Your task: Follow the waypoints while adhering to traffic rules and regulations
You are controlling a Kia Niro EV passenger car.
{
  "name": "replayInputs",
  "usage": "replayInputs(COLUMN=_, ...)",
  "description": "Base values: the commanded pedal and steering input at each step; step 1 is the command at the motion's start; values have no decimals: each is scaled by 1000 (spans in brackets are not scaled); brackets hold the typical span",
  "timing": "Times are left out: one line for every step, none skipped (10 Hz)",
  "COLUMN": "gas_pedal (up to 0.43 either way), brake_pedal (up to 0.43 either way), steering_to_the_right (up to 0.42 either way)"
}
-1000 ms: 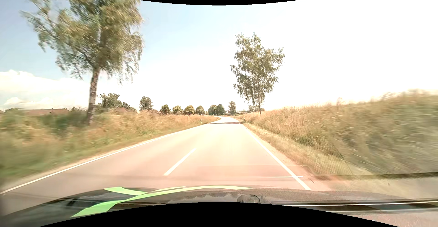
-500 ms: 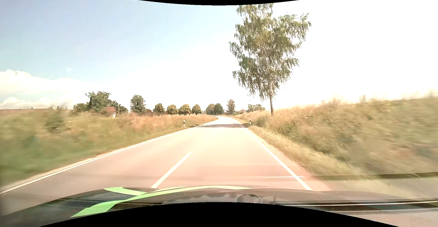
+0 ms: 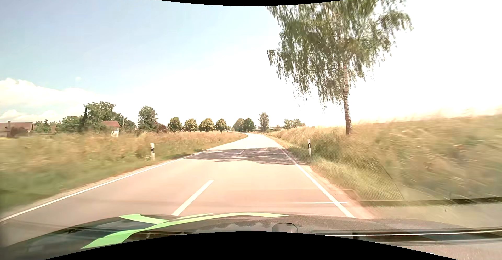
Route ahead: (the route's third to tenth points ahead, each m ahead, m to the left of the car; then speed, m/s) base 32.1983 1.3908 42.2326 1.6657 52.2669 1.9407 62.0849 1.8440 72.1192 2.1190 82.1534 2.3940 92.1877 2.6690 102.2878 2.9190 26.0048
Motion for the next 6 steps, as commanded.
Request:
replayInputs(gas_pedal=319, brake_pedal=0, steering_to_the_right=-2)
replayInputs(gas_pedal=319, brake_pedal=0, steering_to_the_right=-3)
replayInputs(gas_pedal=319, brake_pedal=0, steering_to_the_right=-4)
replayInputs(gas_pedal=287, brake_pedal=0, steering_to_the_right=-5)
replayInputs(gas_pedal=268, brake_pedal=0, steering_to_the_right=-5)
replayInputs(gas_pedal=260, brake_pedal=0, steering_to_the_right=-5)
